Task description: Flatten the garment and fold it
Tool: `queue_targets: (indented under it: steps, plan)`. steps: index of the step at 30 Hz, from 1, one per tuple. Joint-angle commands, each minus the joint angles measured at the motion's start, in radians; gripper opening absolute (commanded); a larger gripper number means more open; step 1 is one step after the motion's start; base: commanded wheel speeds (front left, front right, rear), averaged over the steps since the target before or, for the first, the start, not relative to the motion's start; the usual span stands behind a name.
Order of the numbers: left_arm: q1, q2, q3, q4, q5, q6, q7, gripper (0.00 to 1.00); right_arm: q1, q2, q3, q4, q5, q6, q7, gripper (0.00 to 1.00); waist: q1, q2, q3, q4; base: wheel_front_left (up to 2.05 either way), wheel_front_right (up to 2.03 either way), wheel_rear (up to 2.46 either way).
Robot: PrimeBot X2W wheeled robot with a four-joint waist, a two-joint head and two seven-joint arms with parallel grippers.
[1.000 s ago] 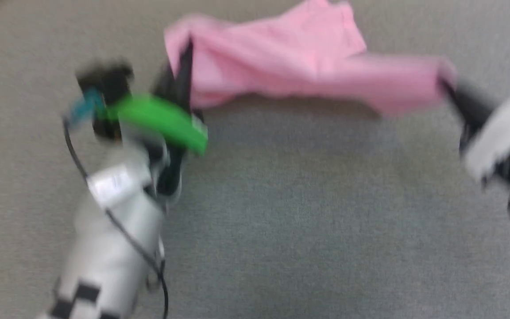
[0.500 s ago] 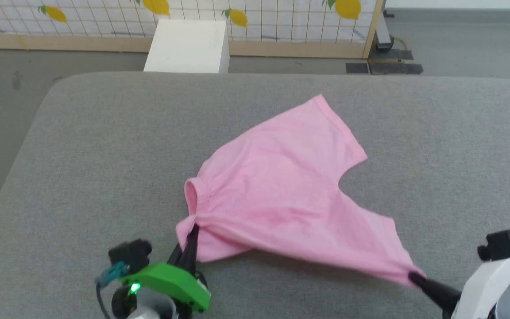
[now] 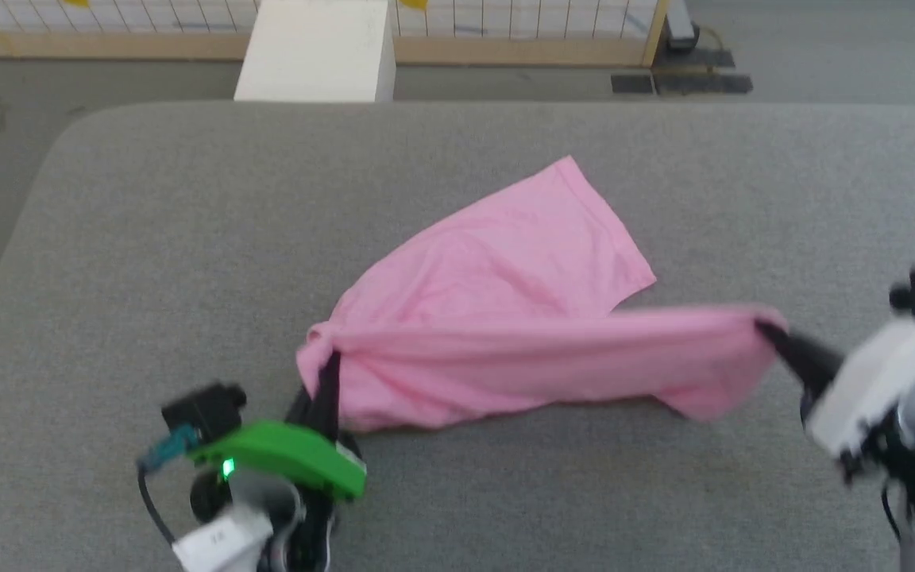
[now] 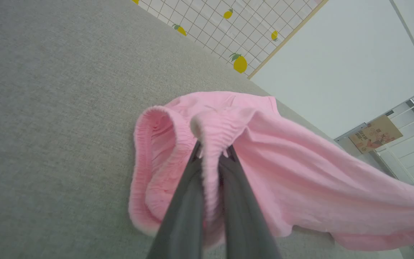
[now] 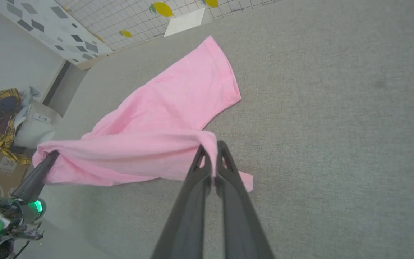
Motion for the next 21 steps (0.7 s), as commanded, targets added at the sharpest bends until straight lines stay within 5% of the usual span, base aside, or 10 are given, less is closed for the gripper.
queue_targets:
  steps: [1, 12, 21]
  plan:
    - [-0.052, 0.006, 0.015, -0.004, -0.004, 0.008, -0.002, 0.0, -0.073, 0.002, 0.004, 0.045, -0.026, -0.001, -0.043, 0.0, 0.0001, 0.0, 0.068, -0.003, 0.0, 0.0, 0.0]
    - [-0.26, -0.018, 0.042, 0.022, -0.023, 0.012, 0.0, 0.0, -0.569, -0.005, 0.115, 0.477, -0.179, -0.001, -0.263, 0.0, 0.0001, 0.0, 0.26, 0.035, 0.0, 0.0, 0.0]
    - [-0.334, -0.031, 0.036, 0.046, -0.026, -0.001, -0.011, 0.0, -0.828, 0.01, 0.134, 0.76, -0.335, -0.001, -0.407, 0.0, 0.0001, 0.0, 0.366, 0.075, 0.0, 0.0, 0.0]
